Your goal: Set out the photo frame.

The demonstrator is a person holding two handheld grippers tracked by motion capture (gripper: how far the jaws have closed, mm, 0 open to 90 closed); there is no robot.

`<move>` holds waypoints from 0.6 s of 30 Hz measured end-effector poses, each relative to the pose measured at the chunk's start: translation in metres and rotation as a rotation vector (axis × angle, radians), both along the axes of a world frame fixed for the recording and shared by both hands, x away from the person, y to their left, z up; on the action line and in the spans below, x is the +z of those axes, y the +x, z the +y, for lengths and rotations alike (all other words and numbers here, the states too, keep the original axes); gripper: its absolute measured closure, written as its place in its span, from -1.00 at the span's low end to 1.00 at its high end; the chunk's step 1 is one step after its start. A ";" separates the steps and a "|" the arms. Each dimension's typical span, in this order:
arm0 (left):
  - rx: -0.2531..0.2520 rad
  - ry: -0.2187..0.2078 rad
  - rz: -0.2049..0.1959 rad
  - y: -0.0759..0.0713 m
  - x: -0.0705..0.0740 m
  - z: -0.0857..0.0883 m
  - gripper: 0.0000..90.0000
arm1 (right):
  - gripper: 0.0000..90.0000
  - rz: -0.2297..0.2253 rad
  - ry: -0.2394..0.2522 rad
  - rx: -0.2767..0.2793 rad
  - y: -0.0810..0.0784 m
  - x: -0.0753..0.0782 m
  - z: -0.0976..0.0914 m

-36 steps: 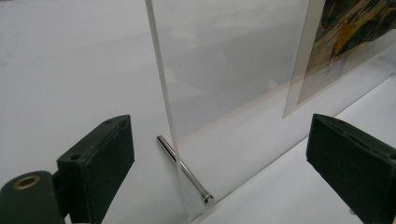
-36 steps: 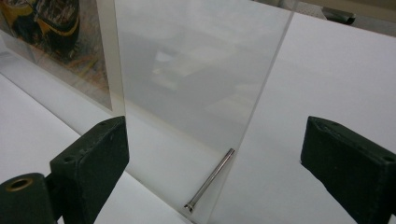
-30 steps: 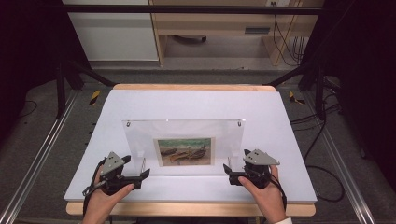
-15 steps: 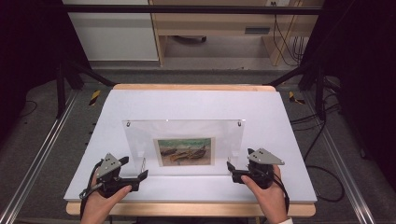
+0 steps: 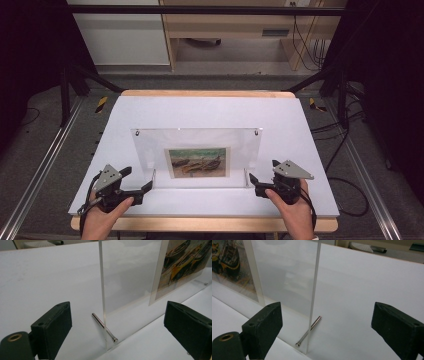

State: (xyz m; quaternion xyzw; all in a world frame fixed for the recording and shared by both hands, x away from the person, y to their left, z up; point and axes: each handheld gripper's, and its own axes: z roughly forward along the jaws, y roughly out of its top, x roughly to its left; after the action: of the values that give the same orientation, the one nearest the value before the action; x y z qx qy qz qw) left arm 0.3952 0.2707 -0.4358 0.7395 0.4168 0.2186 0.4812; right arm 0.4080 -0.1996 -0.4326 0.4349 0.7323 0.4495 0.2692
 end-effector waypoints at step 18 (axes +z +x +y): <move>0.028 -0.023 -0.023 -0.004 0.004 0.020 -0.84 | -0.77 0.009 0.018 -0.055 -0.011 0.000 -0.030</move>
State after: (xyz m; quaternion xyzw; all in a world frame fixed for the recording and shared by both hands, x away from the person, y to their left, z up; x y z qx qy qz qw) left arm 0.3910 0.2907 -0.4314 0.7256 0.4239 0.2289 0.4914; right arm 0.3967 -0.2295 -0.4323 0.4591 0.7174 0.4464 0.2742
